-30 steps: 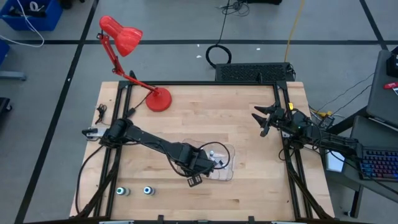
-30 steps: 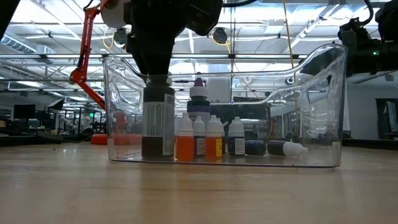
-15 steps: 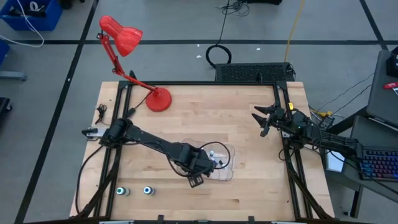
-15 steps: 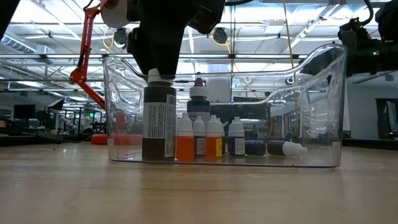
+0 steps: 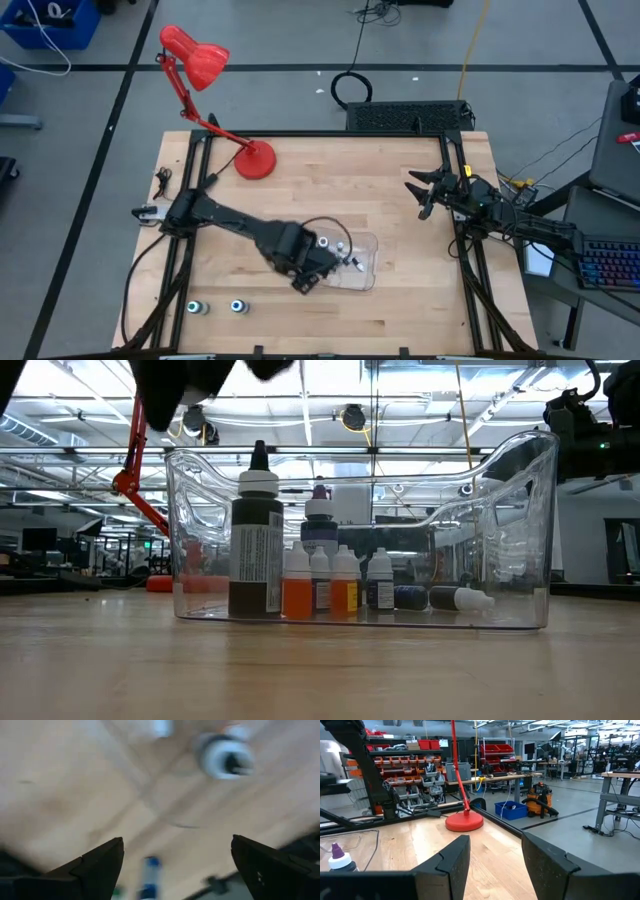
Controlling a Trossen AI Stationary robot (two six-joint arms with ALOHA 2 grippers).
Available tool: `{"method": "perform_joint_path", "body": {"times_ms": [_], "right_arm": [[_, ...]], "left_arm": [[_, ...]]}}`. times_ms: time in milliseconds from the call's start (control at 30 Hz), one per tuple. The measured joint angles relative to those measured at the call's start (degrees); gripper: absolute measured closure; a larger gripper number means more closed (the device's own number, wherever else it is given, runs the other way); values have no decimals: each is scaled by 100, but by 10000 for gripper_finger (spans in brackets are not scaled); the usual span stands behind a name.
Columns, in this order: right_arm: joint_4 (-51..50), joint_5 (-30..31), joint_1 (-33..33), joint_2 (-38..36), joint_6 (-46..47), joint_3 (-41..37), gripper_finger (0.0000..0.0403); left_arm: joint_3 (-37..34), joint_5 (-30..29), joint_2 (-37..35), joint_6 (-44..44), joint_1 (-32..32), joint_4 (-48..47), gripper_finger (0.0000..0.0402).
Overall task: Pick & Place food coloring
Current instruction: Put the large blue food coloring bottle into the transparent bin
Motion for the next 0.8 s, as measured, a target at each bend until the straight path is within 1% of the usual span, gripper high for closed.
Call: {"method": "perform_joint_path", "body": {"times_ms": [100, 167, 267, 400, 500, 600, 800], "right_arm": [[0, 0, 0, 0, 0, -1, 236], [2, 0, 1, -1, 0, 0, 236], [3, 1, 0, -1, -2, -1, 236], [2, 0, 0, -2, -2, -2, 236], [2, 0, 0, -1, -2, 0, 236], [2, 0, 0, -2, -2, 0, 236], [0, 0, 2, -2, -2, 0, 236]], "left_arm": [[17, 161, -41, -698, -268, -1, 35], [16, 115, -40, -751, -386, -62, 35], [57, -162, -33, -837, -461, 49, 35], [59, -73, -33, -1243, -732, -12, 35], [26, -63, -33, -1939, -996, -5, 34], [-55, -184, -33, -2745, -1271, -7, 34], [-426, -123, -31, -4128, -1882, -9, 34]]}}
